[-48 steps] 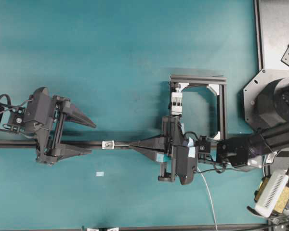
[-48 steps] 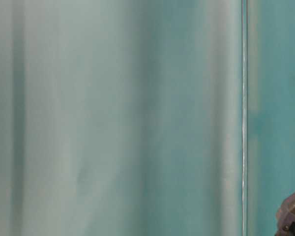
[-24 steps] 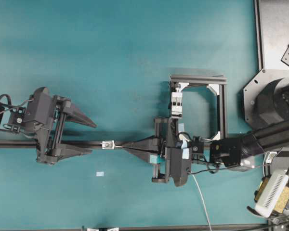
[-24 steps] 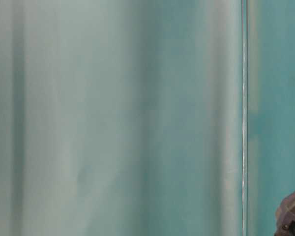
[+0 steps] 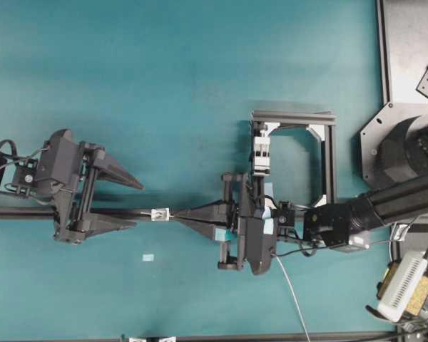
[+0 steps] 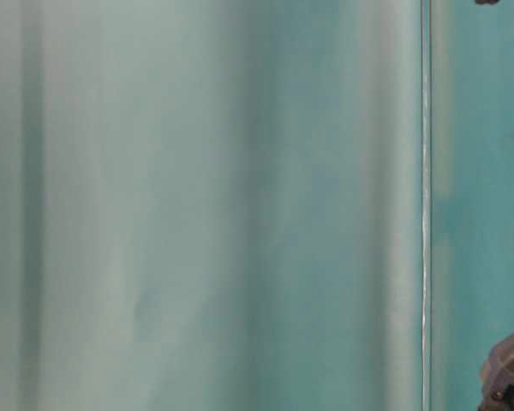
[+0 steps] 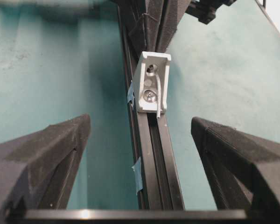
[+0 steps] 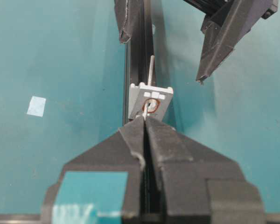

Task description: Insert the wire into the hole on the right side and pull it with the left arm.

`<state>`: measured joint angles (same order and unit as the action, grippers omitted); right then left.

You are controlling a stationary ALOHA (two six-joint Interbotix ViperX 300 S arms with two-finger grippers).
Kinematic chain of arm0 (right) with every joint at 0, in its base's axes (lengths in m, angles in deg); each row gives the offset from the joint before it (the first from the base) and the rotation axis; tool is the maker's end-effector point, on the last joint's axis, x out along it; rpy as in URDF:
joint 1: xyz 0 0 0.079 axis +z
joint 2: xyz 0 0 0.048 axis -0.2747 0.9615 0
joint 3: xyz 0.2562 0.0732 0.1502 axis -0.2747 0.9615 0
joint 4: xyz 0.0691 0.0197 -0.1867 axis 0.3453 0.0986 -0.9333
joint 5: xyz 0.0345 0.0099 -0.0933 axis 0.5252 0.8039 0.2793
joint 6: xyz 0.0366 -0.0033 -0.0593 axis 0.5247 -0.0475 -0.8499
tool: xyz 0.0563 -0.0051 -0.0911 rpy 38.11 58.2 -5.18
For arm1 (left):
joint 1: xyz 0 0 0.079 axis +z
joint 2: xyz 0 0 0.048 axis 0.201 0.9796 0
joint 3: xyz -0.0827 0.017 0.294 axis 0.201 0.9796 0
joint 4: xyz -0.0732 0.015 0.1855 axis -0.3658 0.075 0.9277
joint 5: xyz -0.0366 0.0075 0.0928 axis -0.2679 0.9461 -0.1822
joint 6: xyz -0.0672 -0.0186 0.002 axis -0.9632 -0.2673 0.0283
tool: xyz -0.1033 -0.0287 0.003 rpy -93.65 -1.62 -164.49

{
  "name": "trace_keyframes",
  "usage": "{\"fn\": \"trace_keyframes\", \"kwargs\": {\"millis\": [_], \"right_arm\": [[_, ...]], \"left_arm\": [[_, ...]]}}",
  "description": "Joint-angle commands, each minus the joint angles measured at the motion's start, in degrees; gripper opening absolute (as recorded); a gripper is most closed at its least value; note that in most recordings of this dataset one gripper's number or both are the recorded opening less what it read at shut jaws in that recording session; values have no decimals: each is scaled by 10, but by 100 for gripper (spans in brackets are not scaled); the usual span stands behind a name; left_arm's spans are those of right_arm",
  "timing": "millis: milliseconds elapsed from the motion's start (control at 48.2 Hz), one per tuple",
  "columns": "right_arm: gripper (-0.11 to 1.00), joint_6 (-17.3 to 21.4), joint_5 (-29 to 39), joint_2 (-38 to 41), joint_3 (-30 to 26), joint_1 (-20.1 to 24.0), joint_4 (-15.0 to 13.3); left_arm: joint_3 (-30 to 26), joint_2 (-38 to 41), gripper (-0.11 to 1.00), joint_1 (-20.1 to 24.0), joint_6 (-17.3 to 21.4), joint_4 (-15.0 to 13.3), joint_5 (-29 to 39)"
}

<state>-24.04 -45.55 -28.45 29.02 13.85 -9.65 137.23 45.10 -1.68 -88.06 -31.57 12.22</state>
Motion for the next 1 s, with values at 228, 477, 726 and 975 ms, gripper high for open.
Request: {"fn": "trace_keyframes", "kwargs": {"millis": [228, 477, 726, 975], "right_arm": [[1, -1, 1, -6, -7, -8, -4], [1, -1, 5, -6, -11, -12, -13], [1, -1, 12, -6, -13, -17, -17], [1, -1, 12, -6, -13, -18, -17]], "left_arm": [[-7, -8, 78, -3, 1, 0, -3], [-8, -8, 78, -3, 1, -1, -3], [-13, -9, 77, -11, 1, 0, 5], [-34, -10, 77, -31, 0, -1, 37]]}}
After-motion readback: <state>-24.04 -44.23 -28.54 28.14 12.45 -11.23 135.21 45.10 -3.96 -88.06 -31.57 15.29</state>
